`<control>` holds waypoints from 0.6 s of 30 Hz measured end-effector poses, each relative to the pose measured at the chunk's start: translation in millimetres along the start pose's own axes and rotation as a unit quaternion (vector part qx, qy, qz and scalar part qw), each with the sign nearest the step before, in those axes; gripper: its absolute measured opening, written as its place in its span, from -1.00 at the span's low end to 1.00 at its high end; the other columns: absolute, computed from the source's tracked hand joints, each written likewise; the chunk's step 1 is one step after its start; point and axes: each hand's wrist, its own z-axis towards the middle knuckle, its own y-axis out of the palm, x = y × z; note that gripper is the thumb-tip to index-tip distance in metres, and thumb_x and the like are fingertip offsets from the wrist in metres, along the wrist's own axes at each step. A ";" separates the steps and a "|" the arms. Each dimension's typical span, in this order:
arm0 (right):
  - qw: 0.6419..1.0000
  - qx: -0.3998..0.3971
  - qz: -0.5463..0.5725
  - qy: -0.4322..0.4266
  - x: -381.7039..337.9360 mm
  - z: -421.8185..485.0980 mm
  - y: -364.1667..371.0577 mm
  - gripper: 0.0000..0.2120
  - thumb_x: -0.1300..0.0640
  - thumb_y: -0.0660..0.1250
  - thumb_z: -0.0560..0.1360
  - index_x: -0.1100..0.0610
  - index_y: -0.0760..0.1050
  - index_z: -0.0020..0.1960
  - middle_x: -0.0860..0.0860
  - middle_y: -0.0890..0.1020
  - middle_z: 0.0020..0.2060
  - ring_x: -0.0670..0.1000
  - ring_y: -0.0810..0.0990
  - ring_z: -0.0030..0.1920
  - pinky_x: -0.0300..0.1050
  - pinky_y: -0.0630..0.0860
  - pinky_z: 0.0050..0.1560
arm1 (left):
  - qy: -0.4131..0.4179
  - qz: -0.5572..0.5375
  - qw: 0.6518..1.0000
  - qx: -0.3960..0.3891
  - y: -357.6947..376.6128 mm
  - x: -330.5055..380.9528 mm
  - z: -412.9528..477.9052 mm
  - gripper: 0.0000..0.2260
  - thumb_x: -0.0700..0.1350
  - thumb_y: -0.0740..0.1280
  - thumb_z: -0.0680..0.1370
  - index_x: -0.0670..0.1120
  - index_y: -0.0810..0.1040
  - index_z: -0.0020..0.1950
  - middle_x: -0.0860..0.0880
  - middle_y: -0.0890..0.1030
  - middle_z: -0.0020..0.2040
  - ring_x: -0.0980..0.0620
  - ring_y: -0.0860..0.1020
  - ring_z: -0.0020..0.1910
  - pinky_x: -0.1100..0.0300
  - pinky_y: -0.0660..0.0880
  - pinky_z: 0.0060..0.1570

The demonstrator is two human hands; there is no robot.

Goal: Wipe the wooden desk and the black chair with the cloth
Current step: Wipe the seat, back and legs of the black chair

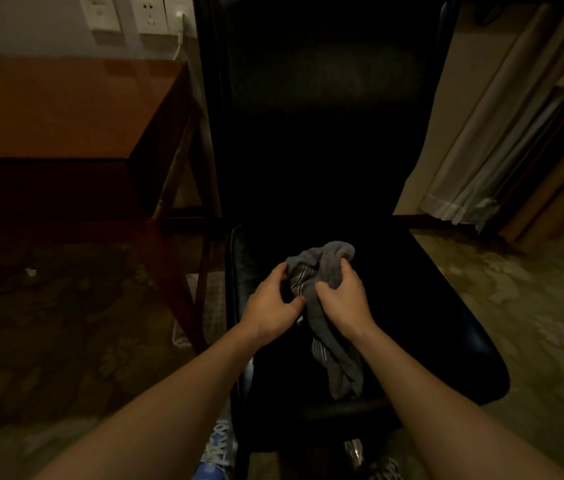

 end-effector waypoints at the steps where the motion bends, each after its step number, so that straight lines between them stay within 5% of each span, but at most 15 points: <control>1: 1.000 0.009 -0.016 -0.006 -1.4 5.2 -3.0 -0.27 -0.04 0.35 0.49 0.10 0.19 0.58 0.13 0.37 0.44 0.18 0.36 0.44 0.21 0.40 0.38 | 0.014 0.023 1.000 0.001 0.6 0.8 7.1 -0.29 0.21 0.38 0.45 0.18 0.18 0.55 0.12 0.45 0.44 0.00 0.39 0.43 -0.08 0.35 0.42; 6: 0.998 0.050 -0.028 -0.031 4.7 51.8 -21.8 -0.37 0.16 0.21 0.65 0.12 -0.01 0.63 0.08 0.17 0.57 0.15 0.12 0.56 0.15 0.22 0.51 | 0.075 0.182 0.980 0.002 14.8 -5.4 54.7 -0.34 0.05 0.33 0.59 0.08 0.08 0.62 0.06 0.28 0.56 -0.01 0.22 0.53 -0.01 0.08 0.47; 11: 0.993 0.082 -0.063 -0.050 9.8 102.2 -28.1 -0.39 0.20 0.15 0.67 0.21 -0.05 0.62 0.14 0.17 0.53 0.19 0.16 0.51 0.03 0.22 0.48 | 0.071 0.261 0.961 0.057 18.4 -15.0 92.4 -0.49 0.05 0.20 0.65 0.01 0.19 0.59 -0.01 0.21 0.58 -0.02 0.12 0.55 -0.08 -0.07 0.50; 15: 0.980 0.020 -0.196 -0.022 25.3 133.9 -17.8 -0.28 -0.05 0.23 0.62 0.20 -0.03 0.61 0.17 0.23 0.52 0.26 0.15 0.48 0.18 0.17 0.46 | 0.029 0.267 0.960 0.084 17.3 -41.4 107.1 -0.56 0.04 0.14 0.67 0.00 0.26 0.55 -0.05 0.24 0.54 -0.06 0.13 0.54 -0.16 -0.10 0.51; 18: 0.967 -0.012 -0.254 -0.018 30.2 142.1 -6.6 -0.30 -0.14 0.26 0.58 0.16 0.11 0.57 0.19 0.30 0.47 0.25 0.19 0.46 0.17 0.21 0.44 | 0.073 0.274 0.951 0.122 18.0 -56.3 110.5 -0.63 0.00 0.13 0.68 0.00 0.38 0.48 0.01 0.39 0.45 0.00 0.27 0.47 -0.09 0.02 0.43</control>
